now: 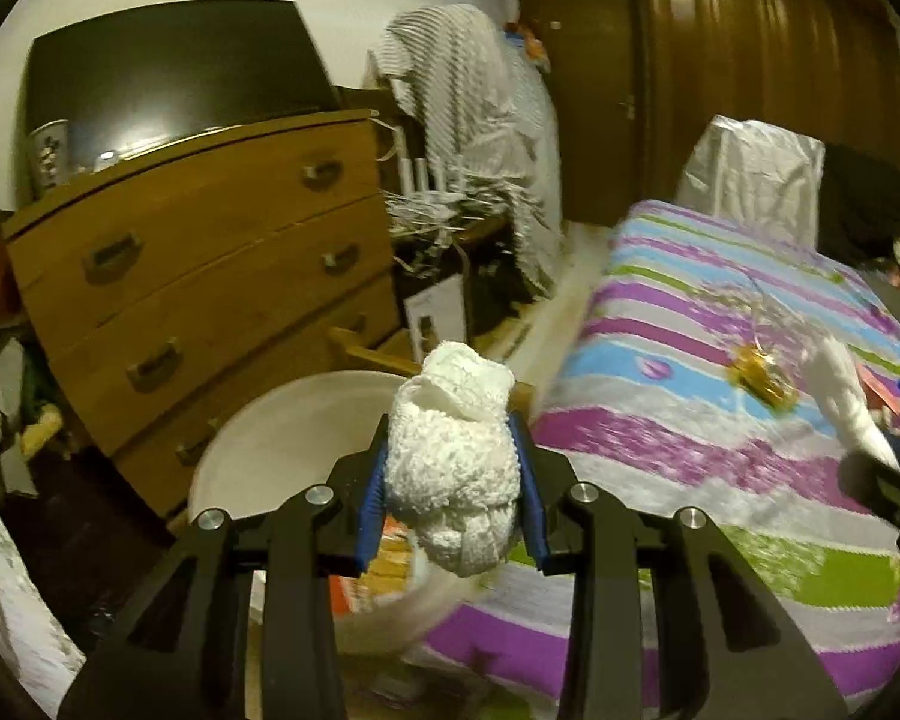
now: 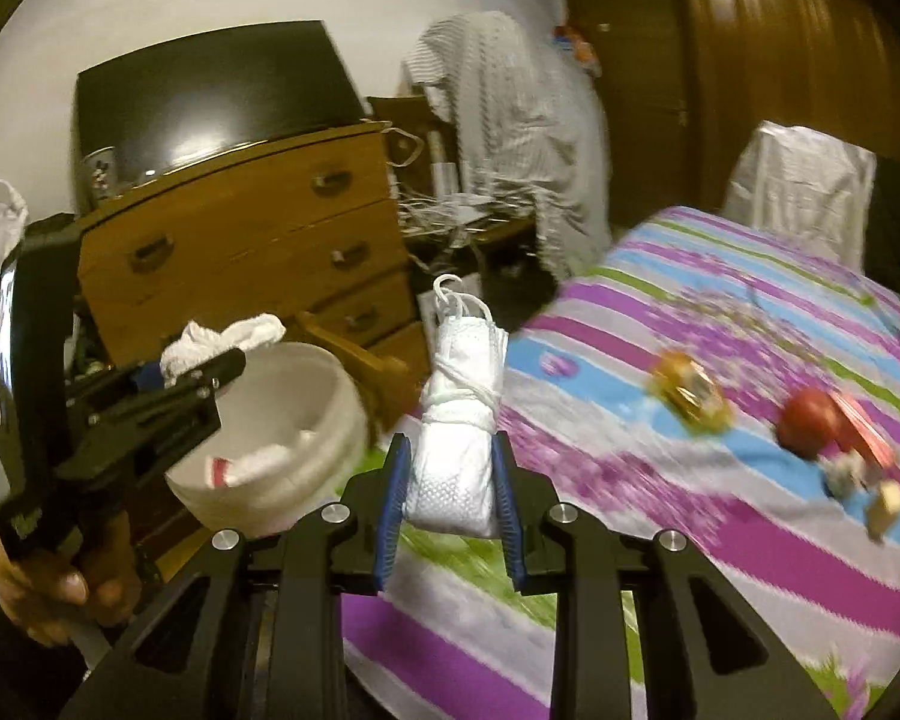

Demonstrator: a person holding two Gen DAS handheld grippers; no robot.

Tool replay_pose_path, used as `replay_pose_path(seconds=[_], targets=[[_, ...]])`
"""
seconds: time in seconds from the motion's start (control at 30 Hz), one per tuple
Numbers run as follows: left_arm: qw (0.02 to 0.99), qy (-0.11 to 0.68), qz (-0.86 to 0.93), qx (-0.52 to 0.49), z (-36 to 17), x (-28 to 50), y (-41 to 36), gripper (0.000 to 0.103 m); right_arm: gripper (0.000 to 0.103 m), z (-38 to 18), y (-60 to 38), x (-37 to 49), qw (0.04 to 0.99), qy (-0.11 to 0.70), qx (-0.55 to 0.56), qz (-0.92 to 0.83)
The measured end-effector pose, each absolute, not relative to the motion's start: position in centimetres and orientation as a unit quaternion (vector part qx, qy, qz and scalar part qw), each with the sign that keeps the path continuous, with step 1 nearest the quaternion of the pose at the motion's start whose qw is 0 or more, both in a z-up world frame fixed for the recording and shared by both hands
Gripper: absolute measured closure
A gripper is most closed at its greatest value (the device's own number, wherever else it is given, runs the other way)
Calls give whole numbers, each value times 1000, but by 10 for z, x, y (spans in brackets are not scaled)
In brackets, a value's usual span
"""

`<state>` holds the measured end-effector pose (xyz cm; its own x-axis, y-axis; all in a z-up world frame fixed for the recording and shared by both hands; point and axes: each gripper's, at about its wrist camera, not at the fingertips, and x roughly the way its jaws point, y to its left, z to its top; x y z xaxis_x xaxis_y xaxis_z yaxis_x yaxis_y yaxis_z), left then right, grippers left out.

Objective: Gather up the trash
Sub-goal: 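Carry both white cloths over the white bucket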

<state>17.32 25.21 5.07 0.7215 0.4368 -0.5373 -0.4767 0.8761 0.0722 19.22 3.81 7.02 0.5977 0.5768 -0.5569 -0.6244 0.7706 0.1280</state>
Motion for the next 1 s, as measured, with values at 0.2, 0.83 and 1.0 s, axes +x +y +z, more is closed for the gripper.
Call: replay_pose_path(seconds=[0.2,0.83,1.0], targets=[[918,278,280,-37,56,169,291,68,74,93,111,211,874,305,-55,375],[895,320,304,-64,32,166,374,68,74,80,261,241,820,356,-101,437],[894,334,290,-76,21,171,385,68,74,70,273,242,812,364,-109,444]])
